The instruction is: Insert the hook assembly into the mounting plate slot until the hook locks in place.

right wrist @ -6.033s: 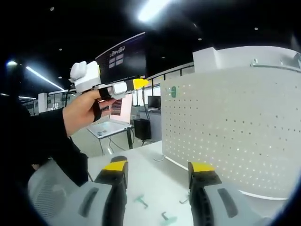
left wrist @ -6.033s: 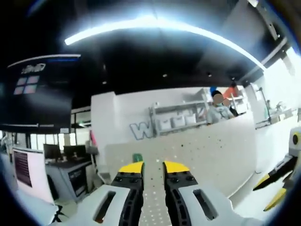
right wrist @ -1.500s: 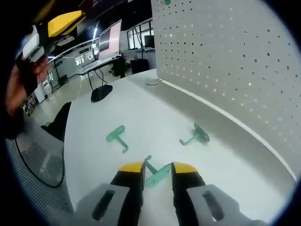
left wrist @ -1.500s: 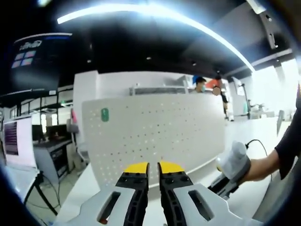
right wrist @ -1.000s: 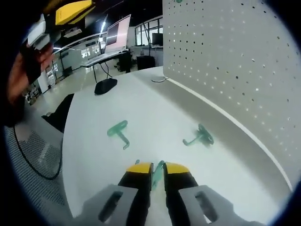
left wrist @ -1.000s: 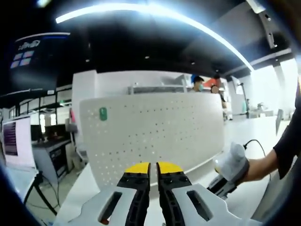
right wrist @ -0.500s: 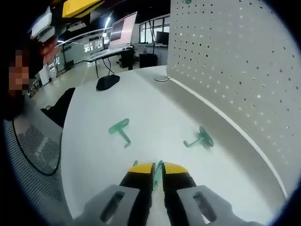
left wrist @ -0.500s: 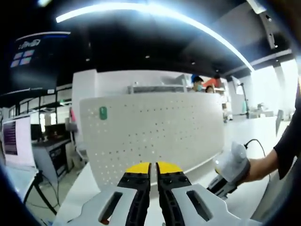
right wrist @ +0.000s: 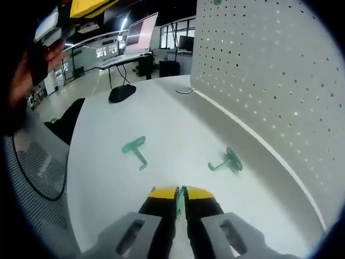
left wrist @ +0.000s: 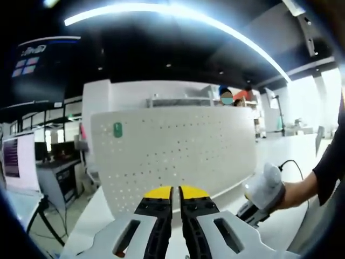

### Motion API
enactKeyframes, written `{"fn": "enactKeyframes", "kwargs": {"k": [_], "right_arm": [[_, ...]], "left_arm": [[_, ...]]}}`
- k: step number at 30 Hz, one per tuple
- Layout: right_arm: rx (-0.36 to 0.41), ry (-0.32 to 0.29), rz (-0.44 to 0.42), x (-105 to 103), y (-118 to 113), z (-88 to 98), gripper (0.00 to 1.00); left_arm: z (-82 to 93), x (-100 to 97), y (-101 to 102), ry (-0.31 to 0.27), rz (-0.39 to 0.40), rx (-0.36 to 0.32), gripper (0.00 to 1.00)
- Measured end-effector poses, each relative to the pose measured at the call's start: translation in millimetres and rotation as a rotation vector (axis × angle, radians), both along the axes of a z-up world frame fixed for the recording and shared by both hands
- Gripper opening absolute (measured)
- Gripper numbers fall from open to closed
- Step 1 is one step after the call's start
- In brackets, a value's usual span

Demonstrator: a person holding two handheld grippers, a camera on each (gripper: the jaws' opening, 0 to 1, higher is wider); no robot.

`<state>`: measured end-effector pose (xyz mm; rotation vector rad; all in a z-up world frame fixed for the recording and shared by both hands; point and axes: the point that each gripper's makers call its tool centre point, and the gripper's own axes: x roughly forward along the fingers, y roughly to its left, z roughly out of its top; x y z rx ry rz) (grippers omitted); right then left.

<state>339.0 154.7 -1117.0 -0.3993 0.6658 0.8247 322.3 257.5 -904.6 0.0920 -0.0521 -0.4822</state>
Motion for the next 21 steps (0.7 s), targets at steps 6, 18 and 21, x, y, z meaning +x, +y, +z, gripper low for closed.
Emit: {"fn": "enactKeyframes", "kwargs": {"k": [6,18,21], "right_arm": [[-0.013,0.002,0.007,-0.8,-1.0,-1.6,0.01],[-0.021,0.011,0.01,-1.2,-4.2,-3.0,0.01],[-0.034,0.005,0.019,-1.1,-4.0,-3.2,0.01]], "left_arm": [[-0.3,0.0,-0.5,0.0,-0.002,0.002,0.05],[-1.0,0.4,-0.8,0.001,-0.003,0.004,0.04],[-1.1,0.3,-0.6,0.002,-0.002,0.004,0.04]]}}
